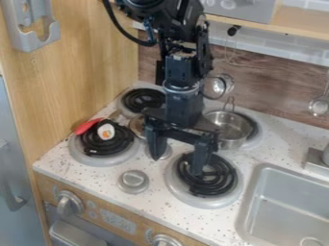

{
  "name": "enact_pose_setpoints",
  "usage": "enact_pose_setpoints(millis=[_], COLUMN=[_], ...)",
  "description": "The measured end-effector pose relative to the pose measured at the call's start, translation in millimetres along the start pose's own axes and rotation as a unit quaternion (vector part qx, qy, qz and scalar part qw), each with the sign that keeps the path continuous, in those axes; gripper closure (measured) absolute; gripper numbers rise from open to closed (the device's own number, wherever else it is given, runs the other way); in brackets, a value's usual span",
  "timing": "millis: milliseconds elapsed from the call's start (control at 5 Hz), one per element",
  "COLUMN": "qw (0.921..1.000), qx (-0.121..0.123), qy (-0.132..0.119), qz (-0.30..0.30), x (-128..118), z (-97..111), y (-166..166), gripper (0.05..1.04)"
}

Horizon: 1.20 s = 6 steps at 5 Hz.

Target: Move the silver bowl to the bottom right burner

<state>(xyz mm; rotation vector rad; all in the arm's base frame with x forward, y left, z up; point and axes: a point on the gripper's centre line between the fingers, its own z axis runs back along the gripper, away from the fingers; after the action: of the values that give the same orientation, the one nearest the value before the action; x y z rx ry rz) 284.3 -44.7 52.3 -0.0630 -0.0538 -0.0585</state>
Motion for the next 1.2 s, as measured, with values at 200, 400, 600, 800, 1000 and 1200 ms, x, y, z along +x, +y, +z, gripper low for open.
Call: enact_pose_setpoints(millis=[200, 400, 600, 800, 1000, 1200], qw=[0.9998, 0.9995, 0.9969, 0.9915, 0.9881, 0.9854], qx=[0.003, 0.026, 0.031, 0.063, 0.064, 0.055], qy=[0.018, 0.017, -0.023, -0.062, -0.092, -0.127], qz=[0.002, 0.007, -0.068, -0.096, -0.106, -0.100], x=[-3.5, 32.9, 69.8, 102.9, 124.7, 149.6], z=[-10.2, -36.6, -55.7, -68.9, -72.8, -63.4], y=[0.1, -5.0, -21.4, -29.4, -43.5, -50.7], gripper=[0.083, 0.083, 0.083, 0.083, 0.083, 0.083])
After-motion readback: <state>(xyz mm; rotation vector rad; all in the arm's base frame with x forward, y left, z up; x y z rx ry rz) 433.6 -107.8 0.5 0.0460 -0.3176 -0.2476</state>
